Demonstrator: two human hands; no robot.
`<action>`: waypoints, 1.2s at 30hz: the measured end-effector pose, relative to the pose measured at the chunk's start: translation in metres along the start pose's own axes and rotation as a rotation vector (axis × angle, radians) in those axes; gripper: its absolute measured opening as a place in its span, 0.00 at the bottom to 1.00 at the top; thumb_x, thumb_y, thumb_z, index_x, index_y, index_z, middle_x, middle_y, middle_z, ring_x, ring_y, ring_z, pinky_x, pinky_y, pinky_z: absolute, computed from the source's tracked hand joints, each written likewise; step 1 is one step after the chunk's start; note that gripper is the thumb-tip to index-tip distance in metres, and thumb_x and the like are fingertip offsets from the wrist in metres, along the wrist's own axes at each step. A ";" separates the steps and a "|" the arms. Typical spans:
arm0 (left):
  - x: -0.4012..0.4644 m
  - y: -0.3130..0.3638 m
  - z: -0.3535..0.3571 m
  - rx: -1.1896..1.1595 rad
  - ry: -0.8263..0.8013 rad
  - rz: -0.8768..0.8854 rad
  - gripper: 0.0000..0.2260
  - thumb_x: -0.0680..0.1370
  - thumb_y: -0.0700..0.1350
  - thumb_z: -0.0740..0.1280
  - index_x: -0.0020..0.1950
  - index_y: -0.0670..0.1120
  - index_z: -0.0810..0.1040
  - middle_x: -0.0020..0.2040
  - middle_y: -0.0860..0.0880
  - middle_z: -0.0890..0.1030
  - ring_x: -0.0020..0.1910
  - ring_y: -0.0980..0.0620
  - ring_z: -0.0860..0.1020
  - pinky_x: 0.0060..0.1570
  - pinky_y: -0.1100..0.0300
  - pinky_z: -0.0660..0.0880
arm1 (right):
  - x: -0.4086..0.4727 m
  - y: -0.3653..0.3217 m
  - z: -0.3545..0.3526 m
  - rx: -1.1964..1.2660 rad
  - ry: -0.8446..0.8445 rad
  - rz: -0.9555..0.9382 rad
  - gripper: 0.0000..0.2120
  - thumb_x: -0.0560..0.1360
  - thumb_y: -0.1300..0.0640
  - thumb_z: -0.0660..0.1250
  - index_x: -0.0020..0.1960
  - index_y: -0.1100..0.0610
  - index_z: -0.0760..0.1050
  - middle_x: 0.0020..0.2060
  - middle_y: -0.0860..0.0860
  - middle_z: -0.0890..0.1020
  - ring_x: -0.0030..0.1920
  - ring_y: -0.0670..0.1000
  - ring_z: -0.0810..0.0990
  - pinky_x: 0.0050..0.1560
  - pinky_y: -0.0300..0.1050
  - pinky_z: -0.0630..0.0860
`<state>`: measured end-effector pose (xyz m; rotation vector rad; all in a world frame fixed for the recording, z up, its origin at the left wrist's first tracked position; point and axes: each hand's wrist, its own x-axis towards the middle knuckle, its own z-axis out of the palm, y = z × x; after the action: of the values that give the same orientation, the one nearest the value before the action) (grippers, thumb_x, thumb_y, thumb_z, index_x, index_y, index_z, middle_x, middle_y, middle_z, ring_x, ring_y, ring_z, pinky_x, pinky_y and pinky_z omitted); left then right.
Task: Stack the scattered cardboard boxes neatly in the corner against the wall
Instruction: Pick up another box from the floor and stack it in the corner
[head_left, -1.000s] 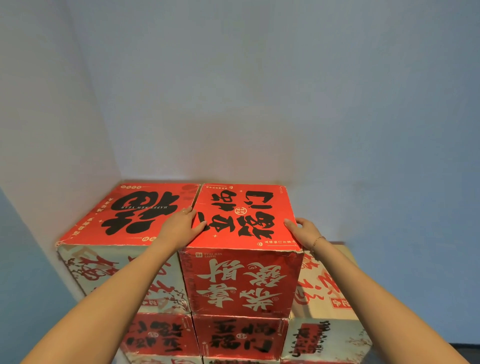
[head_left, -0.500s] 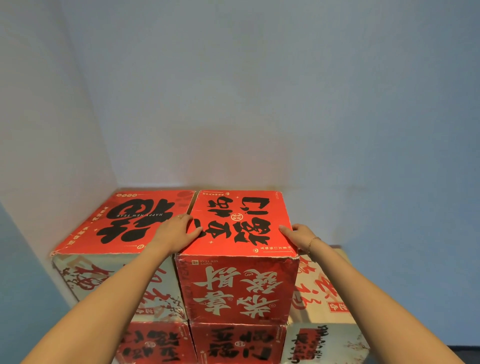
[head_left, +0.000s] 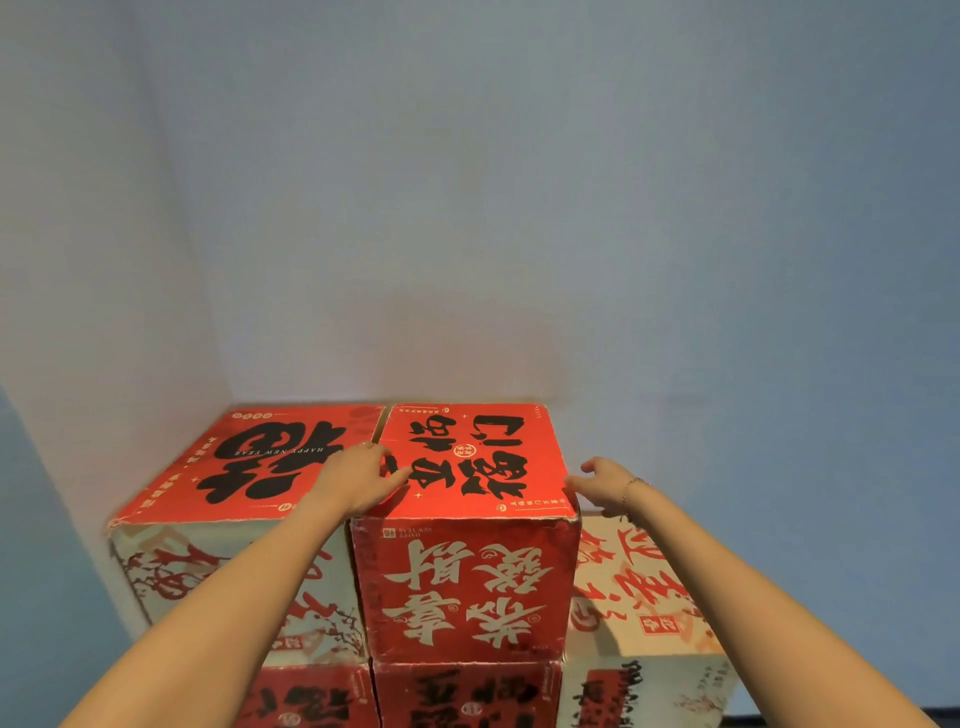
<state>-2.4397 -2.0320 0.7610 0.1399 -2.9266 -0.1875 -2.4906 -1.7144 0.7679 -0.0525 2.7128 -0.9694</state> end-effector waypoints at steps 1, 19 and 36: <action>0.000 0.006 -0.002 0.006 0.013 0.023 0.22 0.77 0.62 0.59 0.59 0.48 0.78 0.58 0.48 0.80 0.56 0.48 0.78 0.55 0.53 0.75 | -0.005 0.002 -0.004 -0.031 0.021 -0.009 0.28 0.78 0.48 0.60 0.73 0.61 0.59 0.69 0.57 0.68 0.65 0.57 0.72 0.56 0.48 0.75; -0.040 0.279 0.033 -0.103 -0.075 0.612 0.23 0.79 0.60 0.58 0.65 0.46 0.75 0.66 0.47 0.75 0.64 0.49 0.73 0.62 0.53 0.69 | -0.196 0.183 -0.089 0.059 0.267 0.313 0.25 0.78 0.48 0.60 0.71 0.57 0.64 0.68 0.56 0.70 0.63 0.57 0.73 0.58 0.49 0.74; -0.316 0.659 0.037 -0.249 -0.449 1.223 0.23 0.78 0.60 0.60 0.68 0.48 0.72 0.68 0.48 0.73 0.66 0.47 0.71 0.64 0.52 0.70 | -0.612 0.425 -0.163 0.166 0.616 0.919 0.21 0.77 0.50 0.60 0.62 0.65 0.72 0.52 0.56 0.78 0.41 0.52 0.72 0.41 0.43 0.69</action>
<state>-2.1931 -1.3434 0.7520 -1.8293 -2.7314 -0.3862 -1.9185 -1.2096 0.7634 1.5849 2.5733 -0.9675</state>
